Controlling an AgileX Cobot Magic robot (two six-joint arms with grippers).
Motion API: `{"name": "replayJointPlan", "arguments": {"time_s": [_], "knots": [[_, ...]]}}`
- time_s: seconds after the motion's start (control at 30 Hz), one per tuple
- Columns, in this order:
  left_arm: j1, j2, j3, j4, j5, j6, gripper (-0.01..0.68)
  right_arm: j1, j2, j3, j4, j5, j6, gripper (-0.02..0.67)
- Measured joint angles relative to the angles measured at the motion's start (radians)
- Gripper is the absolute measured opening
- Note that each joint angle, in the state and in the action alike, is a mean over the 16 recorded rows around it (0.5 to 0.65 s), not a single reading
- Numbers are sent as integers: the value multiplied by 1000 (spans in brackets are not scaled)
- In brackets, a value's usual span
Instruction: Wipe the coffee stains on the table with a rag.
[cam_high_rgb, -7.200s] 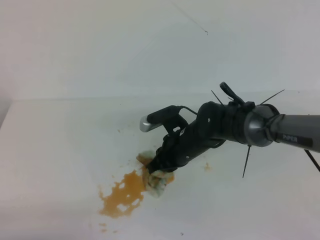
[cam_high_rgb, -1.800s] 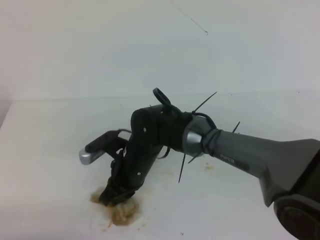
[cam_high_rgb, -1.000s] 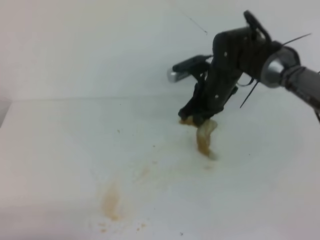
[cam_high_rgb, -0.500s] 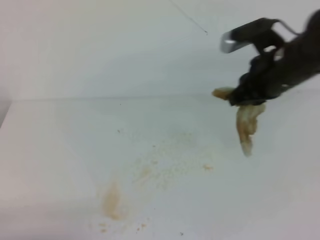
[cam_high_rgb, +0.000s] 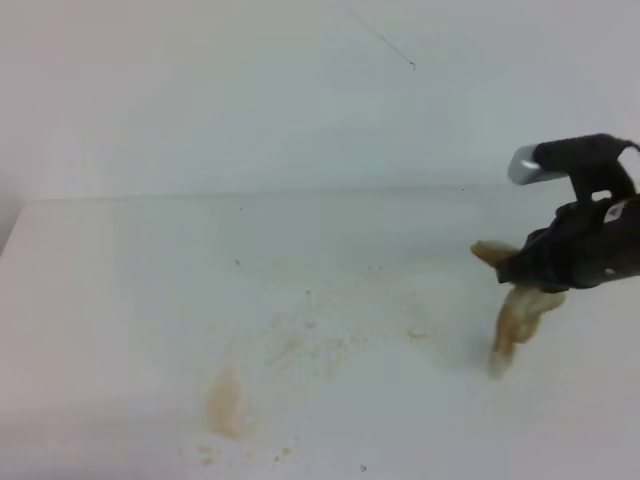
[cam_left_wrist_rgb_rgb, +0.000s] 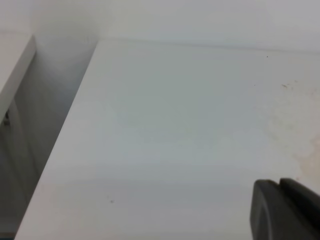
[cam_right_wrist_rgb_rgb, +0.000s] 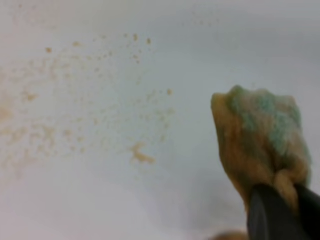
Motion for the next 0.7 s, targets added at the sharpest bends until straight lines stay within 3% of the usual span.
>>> {"name": "replayJointPlan", "arguments": {"time_s": [0.23, 0.47, 0.7], "knots": [[0, 0, 0, 0, 0, 0, 1, -1, 100, 26, 51, -52, 9, 90], [0, 0, 0, 0, 0, 0, 1, -1, 109, 15, 57, -40, -1, 280], [0, 0, 0, 0, 0, 0, 1, -1, -25, 1, 57, 23, -36, 470]]}}
